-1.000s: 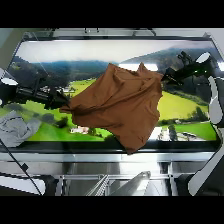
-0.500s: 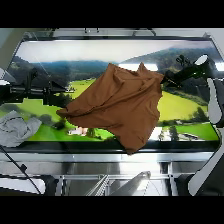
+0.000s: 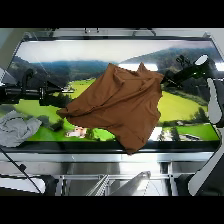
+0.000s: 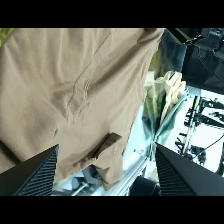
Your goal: Fold the shirts.
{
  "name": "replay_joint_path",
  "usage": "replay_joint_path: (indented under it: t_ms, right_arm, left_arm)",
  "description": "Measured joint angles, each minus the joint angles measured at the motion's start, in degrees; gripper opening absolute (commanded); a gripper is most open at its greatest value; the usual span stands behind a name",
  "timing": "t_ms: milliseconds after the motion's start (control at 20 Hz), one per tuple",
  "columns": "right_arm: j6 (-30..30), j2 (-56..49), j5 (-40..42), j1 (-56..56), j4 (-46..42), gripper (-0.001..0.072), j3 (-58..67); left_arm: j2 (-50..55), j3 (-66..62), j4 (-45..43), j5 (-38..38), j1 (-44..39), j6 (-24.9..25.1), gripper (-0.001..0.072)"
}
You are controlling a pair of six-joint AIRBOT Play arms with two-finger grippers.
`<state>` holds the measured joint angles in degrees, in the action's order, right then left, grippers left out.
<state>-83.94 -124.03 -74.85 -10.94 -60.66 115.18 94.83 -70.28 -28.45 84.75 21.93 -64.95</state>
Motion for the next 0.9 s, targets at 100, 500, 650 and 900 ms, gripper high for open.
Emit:
replay_joint_path:
  t_ms: [100,500,650,900]
  right_arm:
    - [0.0,0.0,0.0,0.0,-0.1,0.0482,0.0]
    - [0.1,0.0,-0.1,0.0,-0.2,0.0482,0.0]
    - [0.1,0.0,-0.1,0.0,-0.2,0.0482,0.0]
    - [0.0,0.0,-0.1,0.0,0.0,0.0482,0.0]
  left_arm:
    - [0.0,0.0,0.0,0.2,0.1,0.0,0.0642]
    - [0.0,0.0,0.0,0.7,0.2,0.9,0.0642]
    - [0.0,-0.3,-0.2,0.7,0.2,1.4,0.0642]
    - [0.0,-6.3,-6.6,3.0,0.3,1.8,0.0642]
